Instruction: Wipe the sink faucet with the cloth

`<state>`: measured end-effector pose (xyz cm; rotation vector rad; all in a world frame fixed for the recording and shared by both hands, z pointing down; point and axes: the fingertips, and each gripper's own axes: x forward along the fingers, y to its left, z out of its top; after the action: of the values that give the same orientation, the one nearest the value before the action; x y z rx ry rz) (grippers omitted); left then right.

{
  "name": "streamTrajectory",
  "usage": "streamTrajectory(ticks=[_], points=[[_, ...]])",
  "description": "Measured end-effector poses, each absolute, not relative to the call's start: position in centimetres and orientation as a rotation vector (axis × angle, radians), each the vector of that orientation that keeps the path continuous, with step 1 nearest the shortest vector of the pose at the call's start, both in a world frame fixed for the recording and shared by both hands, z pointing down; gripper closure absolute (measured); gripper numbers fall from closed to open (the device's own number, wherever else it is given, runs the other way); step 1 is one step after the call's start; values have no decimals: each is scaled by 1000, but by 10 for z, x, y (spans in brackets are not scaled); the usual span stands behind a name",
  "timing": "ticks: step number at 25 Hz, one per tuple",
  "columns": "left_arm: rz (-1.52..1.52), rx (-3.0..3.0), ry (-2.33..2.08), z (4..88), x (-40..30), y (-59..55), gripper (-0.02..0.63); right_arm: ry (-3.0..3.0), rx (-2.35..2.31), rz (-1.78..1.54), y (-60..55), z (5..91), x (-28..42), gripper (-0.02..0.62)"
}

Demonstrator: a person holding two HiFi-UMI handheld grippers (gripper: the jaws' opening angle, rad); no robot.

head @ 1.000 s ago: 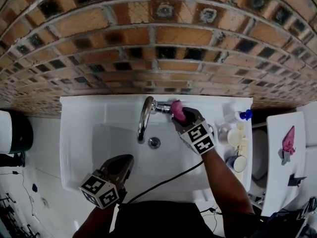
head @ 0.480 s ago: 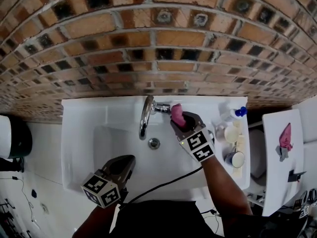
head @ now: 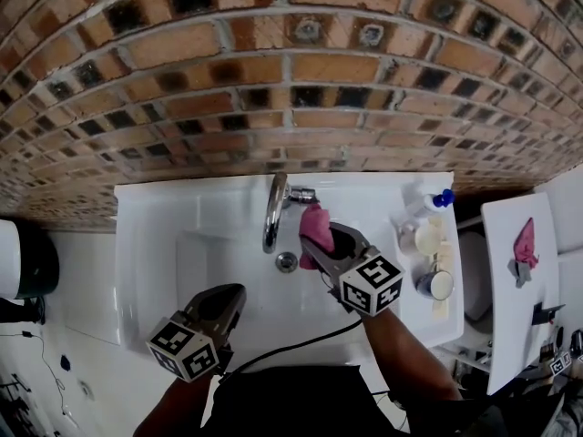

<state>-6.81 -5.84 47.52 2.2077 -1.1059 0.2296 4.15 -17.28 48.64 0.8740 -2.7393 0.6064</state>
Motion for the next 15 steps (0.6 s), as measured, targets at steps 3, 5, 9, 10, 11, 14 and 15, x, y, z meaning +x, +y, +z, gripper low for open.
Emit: streamTrajectory(ticks=[3, 5, 9, 10, 11, 14, 15], points=[[237, 2206, -1106, 475, -76, -56, 600, -2710, 935, 885, -176, 522, 36, 445], [247, 2200, -1111, 476, -83, -54, 600, -2662, 970, 1026, -182, 548, 32, 445], [251, 2182, -1126, 478, -94, -55, 600, -2533, 1006, 1329, -193, 592, 23, 445], [250, 2181, -1127, 479, -96, -56, 600, -2501, 1011, 1434, -196, 601, 21, 445], [250, 2179, -1128, 479, -97, -56, 600, -2474, 1016, 1532, -200, 608, 20, 445], [248, 2171, -1131, 481, -100, -58, 600, -2415, 1026, 1746, -212, 617, 16, 445], [247, 2168, -1133, 482, -101, -59, 600, -2405, 1027, 1793, -216, 618, 14, 445]])
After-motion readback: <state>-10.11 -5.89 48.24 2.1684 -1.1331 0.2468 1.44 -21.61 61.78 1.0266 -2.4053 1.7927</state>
